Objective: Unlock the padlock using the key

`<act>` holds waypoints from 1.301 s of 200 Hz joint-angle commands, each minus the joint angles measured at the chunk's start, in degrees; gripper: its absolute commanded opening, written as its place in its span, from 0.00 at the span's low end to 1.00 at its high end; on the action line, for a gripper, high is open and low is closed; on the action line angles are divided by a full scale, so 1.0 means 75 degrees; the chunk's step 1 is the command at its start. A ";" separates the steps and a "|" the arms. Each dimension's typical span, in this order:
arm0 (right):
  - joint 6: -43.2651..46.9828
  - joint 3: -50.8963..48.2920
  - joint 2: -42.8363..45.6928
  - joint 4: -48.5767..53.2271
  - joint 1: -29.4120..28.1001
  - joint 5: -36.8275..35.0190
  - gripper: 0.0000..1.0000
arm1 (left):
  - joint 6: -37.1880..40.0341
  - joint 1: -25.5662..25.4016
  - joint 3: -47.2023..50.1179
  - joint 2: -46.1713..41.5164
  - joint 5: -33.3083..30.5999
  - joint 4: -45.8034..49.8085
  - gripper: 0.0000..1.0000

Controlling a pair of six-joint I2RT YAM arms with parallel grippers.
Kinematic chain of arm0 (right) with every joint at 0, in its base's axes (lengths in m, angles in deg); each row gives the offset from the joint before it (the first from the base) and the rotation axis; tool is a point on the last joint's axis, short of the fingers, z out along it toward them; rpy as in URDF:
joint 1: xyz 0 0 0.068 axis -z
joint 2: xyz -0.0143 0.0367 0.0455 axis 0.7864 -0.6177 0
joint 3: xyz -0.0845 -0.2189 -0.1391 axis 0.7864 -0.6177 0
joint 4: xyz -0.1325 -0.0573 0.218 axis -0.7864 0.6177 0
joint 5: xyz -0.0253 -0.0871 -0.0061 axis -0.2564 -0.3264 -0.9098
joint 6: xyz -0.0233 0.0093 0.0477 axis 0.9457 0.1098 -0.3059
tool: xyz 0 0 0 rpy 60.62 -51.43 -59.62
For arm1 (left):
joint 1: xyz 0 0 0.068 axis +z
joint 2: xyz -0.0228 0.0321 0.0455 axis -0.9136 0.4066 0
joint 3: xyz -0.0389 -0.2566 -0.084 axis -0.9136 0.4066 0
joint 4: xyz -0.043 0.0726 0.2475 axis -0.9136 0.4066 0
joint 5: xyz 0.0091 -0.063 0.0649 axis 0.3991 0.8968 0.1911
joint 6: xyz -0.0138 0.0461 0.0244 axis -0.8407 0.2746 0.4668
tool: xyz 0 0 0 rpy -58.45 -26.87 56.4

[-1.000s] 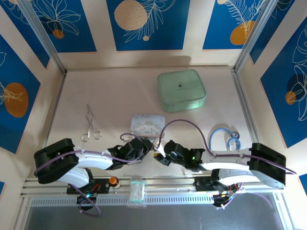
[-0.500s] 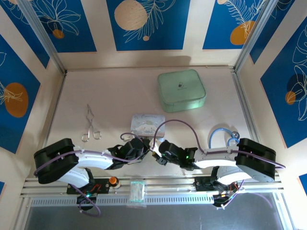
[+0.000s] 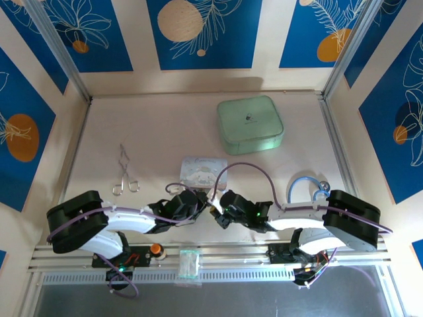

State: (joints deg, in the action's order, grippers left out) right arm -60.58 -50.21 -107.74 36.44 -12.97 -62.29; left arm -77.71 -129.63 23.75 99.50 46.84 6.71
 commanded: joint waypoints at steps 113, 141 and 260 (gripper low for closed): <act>-0.2278 -0.1139 0.1208 -0.1710 0.2003 0.3343 0.02 | -0.0095 -0.0026 0.0047 0.0161 0.0456 -0.1564 0.00; -0.2698 -0.1447 0.1432 -0.1685 0.2681 0.4194 0.03 | -0.0084 -0.0026 0.0070 0.0120 0.0469 -0.1563 0.00; -0.3258 -0.1372 0.1383 -0.0960 0.3315 0.4542 0.26 | -0.0154 -0.0023 0.0114 0.0285 0.0574 -0.1832 0.00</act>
State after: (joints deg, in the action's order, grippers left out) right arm -83.09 -60.20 -97.18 27.72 10.51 -25.68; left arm -78.96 -129.52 23.97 101.66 49.57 -5.39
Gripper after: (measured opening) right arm 0.254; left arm 0.119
